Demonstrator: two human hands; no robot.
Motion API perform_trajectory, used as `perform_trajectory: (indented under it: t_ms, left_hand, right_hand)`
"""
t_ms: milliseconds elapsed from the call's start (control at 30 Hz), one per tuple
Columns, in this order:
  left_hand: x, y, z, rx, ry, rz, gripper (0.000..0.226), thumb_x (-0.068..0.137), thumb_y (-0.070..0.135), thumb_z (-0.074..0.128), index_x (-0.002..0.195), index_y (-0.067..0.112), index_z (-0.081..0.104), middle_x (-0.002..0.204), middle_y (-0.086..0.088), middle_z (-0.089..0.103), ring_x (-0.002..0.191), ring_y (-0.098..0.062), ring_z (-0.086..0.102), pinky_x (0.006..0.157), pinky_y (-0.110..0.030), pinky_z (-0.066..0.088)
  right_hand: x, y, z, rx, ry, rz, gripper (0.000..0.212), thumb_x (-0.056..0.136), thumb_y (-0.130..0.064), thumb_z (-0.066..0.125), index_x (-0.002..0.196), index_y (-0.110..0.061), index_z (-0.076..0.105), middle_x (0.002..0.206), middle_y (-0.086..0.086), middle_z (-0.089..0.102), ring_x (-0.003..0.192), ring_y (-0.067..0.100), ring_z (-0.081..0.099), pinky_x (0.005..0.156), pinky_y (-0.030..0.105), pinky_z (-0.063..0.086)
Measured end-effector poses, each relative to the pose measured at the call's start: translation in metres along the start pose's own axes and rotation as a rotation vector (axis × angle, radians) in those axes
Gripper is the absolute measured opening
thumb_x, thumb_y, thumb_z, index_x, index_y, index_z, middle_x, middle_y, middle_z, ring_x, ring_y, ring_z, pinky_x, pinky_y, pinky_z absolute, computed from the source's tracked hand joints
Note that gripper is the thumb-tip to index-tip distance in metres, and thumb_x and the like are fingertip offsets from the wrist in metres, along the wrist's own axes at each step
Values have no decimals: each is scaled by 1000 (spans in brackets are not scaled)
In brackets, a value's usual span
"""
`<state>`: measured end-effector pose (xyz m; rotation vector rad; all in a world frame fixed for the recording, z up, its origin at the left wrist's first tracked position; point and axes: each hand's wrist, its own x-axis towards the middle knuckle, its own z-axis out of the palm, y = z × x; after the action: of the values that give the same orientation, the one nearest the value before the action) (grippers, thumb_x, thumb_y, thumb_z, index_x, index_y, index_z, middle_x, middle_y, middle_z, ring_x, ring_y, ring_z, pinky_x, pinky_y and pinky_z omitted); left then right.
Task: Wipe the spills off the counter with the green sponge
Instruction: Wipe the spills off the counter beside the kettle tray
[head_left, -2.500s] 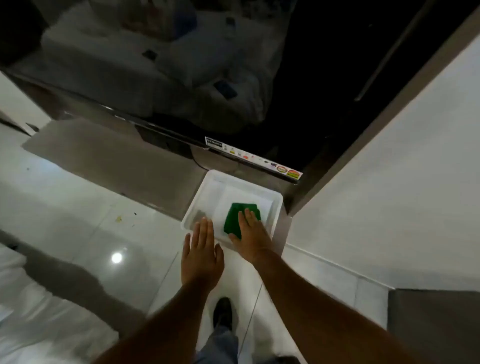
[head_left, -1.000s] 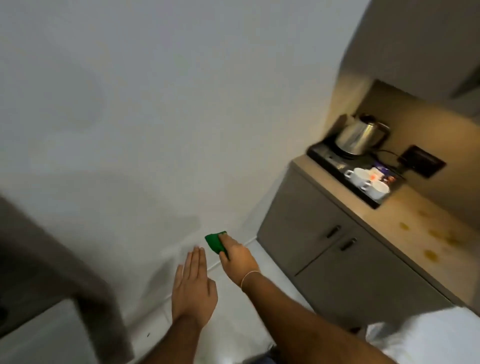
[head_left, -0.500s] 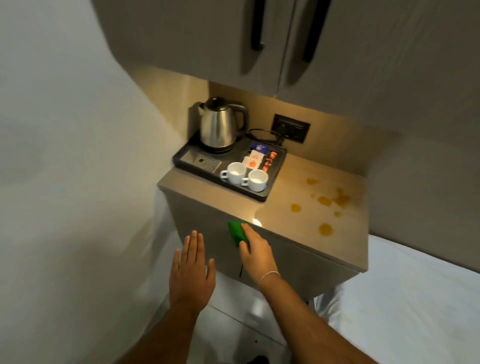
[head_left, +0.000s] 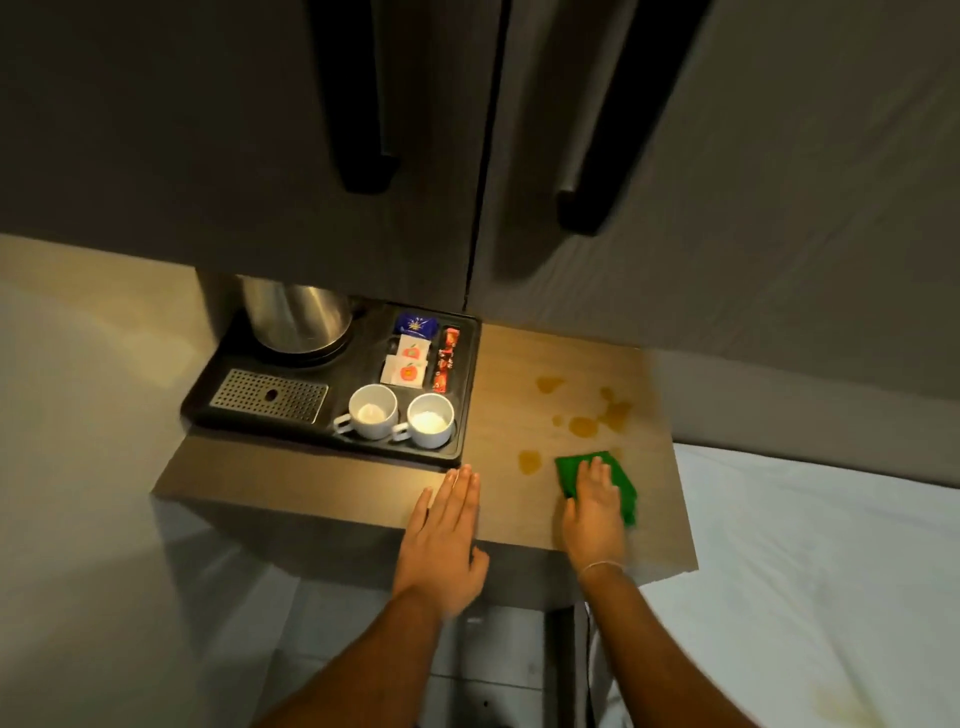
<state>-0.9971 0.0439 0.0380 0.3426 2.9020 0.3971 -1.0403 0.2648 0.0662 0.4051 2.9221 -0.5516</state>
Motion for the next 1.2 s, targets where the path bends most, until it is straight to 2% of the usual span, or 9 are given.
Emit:
perform_trajectory:
  t_ms: [167, 267, 367, 467, 633, 800, 900, 1067, 1200]
  left_hand:
    - [10, -12, 9, -23, -83, 21, 118, 90, 48, 54, 163, 18, -33, 175, -4, -36, 162, -21, -30, 135, -45, -10]
    - [7, -16, 10, -39, -140, 21, 120, 91, 48, 56, 161, 16, -36, 173, -6, -40, 161, -23, -33, 135, -46, -10]
    - [3, -23, 10, -78, -167, 16, 120, 91, 44, 57, 161, 17, -37, 172, -4, -42, 160, -22, -34, 134, -45, -13]
    - [0, -23, 9, -123, -159, -18, 120, 89, 39, 59, 163, 18, -33, 173, -4, -39, 162, -22, -33, 135, -47, -9]
    - [1, -11, 6, -140, -122, -129, 123, 89, 45, 61, 164, 14, -31, 174, -7, -36, 161, -24, -33, 132, -43, -17]
    - [2, -5, 3, -106, -129, -169, 122, 91, 50, 62, 166, 12, -25, 177, -9, -30, 162, -25, -31, 134, -45, -14]
    - [2, -5, -3, -86, -153, -163, 122, 91, 50, 64, 167, 10, -22, 177, -10, -29, 163, -26, -28, 134, -46, -13]
    - [5, -10, -7, -80, -206, -146, 124, 90, 51, 65, 167, 13, -24, 176, -10, -32, 163, -27, -29, 135, -49, -9]
    - [8, -9, -2, -78, -226, -163, 129, 88, 54, 68, 166, 14, -26, 175, -8, -36, 162, -26, -31, 134, -50, -11]
  right_hand:
    - [-50, -11, 40, -83, -121, -320, 76, 106, -18, 55, 170, -22, 16, 174, -8, -2, 167, 17, 8, 132, 33, 0]
    - [-38, 23, 14, -25, -69, -136, 73, 105, -18, 59, 167, -28, 23, 174, -9, 1, 166, 20, 10, 135, 42, 8]
    - [2, 46, -20, -91, 1, 47, 63, 110, -27, 49, 168, -34, 25, 179, 4, 0, 167, 31, 1, 135, 53, 14]
    - [48, 23, -34, -138, 11, 86, 62, 112, -29, 39, 171, -28, 18, 180, 11, -1, 167, 35, 0, 135, 53, 13]
    - [23, -53, 4, -147, -54, -239, 68, 108, -26, 42, 171, -24, 15, 179, 8, -2, 167, 31, -4, 136, 52, 9]
    - [-47, -30, 31, -163, -120, -456, 75, 105, -28, 48, 170, -30, 13, 179, -5, -2, 166, 21, -7, 136, 48, 4]
    - [-35, 8, 10, -153, -96, -386, 71, 105, -27, 52, 169, -29, 20, 178, -3, 6, 167, 24, 5, 135, 51, 14]
    - [26, 67, -52, -132, 59, 20, 63, 109, -21, 44, 169, -13, 25, 178, 13, 14, 165, 38, 12, 134, 54, 16]
    - [70, 31, -53, -68, 82, 185, 62, 110, -20, 40, 169, -9, 22, 178, 16, 12, 165, 38, 10, 133, 55, 14]
